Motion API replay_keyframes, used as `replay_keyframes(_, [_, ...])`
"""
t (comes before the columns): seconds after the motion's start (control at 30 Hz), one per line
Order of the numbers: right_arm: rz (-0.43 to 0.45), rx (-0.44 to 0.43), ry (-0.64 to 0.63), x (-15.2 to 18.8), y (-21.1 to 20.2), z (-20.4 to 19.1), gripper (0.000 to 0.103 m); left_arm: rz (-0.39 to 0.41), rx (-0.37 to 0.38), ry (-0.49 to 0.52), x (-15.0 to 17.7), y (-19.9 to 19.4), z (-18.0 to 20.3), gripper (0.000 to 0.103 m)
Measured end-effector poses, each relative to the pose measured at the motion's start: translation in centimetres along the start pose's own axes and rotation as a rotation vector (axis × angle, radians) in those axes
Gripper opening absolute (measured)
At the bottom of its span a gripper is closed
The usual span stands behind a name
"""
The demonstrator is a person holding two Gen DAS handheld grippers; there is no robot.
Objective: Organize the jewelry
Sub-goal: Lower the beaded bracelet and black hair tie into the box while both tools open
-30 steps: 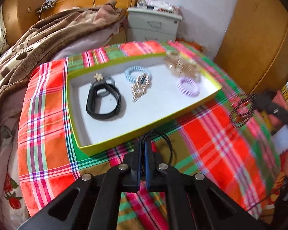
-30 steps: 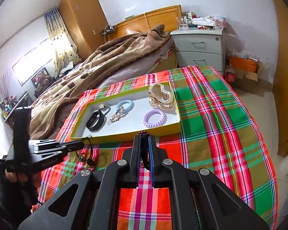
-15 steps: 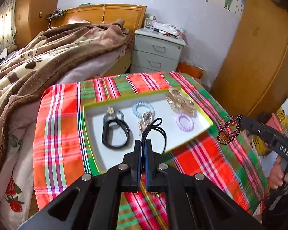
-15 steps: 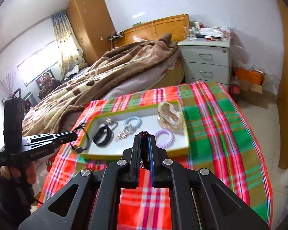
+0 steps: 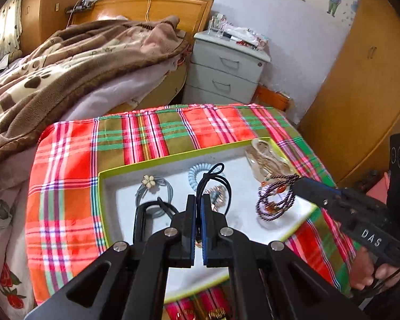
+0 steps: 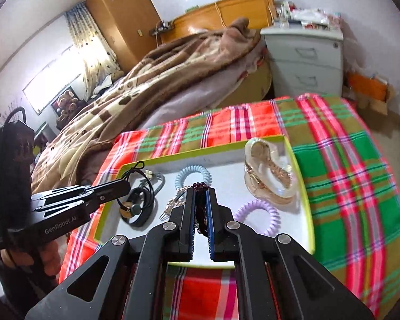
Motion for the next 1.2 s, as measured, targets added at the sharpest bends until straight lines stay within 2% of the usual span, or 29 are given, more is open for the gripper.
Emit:
replay_keyframes(0.27, [-0.053,0.053,0.016,-0.3,3.0,1.5,0.008,-0.058,-0.036,0.000,-0.8,3.5,-0.7,0.003])
replay_keyframes(0.53, [-0.060,0.176,-0.078,-0.3,3.9,1.3,0.008,-0.092,-0.055,-0.003,-0.7,5.2,-0.9,0.004])
replay_keyframes(0.67, [-0.066,0.199,-0.095,-0.1,4.1,1.4,0.008,-0.111,-0.059,-0.023,-0.6,5.8,-1.2,0.005])
replay_keyframes(0.83, [-0.052,0.209,-0.106,-0.1,3.7,1.3,0.011,-0.106,-0.051,-0.025,-0.7,5.7,-1.0,0.026])
replay_keyframes(1.2, [-0.006,0.182,-0.104,0.7,1.3,0.3,0.015,-0.050,-0.063,-0.016,0.5,2.1,-0.5,0.035])
Point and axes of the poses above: each gripper's, at about its wrist camera, not at the fingertips, and y roughly the way its jaws point, z to its right, x to its underside, the point moved 1 cm from there along y, roughly the way its jaws point, and after that the axes turned 1 degree about y, right-handed, at the moved point
